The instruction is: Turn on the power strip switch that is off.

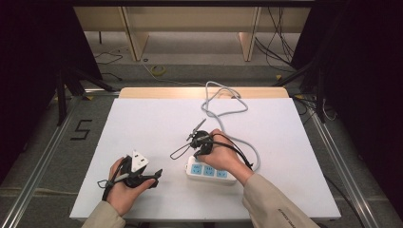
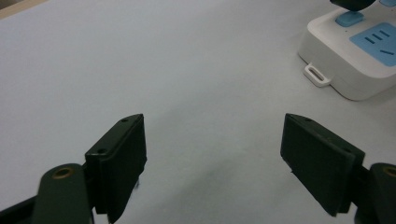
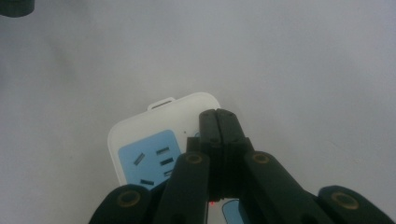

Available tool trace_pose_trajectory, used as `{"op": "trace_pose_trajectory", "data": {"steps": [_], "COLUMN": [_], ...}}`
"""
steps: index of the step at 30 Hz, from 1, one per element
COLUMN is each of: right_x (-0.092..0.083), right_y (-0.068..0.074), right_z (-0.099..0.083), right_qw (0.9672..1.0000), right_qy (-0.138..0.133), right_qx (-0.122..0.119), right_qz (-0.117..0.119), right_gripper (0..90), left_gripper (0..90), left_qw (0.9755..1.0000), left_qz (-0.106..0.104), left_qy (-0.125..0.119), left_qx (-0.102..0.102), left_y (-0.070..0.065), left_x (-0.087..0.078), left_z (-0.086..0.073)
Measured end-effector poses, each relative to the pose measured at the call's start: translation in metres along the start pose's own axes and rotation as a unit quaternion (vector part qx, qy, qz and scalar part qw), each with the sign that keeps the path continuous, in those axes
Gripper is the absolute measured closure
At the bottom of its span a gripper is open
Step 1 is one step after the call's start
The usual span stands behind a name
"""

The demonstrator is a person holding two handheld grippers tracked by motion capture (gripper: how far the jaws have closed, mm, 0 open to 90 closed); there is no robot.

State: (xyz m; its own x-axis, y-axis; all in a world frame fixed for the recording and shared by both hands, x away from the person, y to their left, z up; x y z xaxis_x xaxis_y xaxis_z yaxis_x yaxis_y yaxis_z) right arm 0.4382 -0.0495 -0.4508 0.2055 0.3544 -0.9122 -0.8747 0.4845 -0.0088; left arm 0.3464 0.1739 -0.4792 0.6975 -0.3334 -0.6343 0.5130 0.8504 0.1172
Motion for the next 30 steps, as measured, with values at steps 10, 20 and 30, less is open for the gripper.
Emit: {"op": "trace_pose_trajectory", "data": {"steps": [10,20,30], "right_x": [0.0017,0.0034,0.0049], "right_y": [0.0016,0.0030,0.0041], "right_z": [0.0015,0.0019,0.0015], "right_qw": [1.0000,0.9999,0.9999], "right_qy": [0.006,0.010,0.012], "right_qx": [-0.001,-0.004,-0.003], "right_qz": [0.001,-0.003,-0.009], "right_gripper": [90.0,90.0,90.0], "left_gripper": [22.6,22.6,22.6], "left_qw": [1.0000,1.0000,1.0000], "left_qz": [0.000,0.000,-0.001], "left_qy": [0.000,0.000,0.000], "left_qx": [-0.001,0.000,0.000], "left_y": [0.0000,-0.0003,-0.0009], "left_x": [0.0002,0.0002,0.0003], "left_z": [0.0000,0.0002,0.0004]}}
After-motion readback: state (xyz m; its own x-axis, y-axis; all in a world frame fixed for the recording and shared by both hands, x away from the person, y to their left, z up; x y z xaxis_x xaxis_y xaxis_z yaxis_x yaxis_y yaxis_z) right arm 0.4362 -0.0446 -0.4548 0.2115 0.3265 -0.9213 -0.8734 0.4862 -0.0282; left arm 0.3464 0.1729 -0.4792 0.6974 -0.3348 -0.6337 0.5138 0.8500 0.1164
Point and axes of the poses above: each handheld gripper's, and its own axes: x roughly forward along the jaws, z roughly out of its top, y roughly to its left, the point moved 2 cm from there along x, roughly forward along the jaws
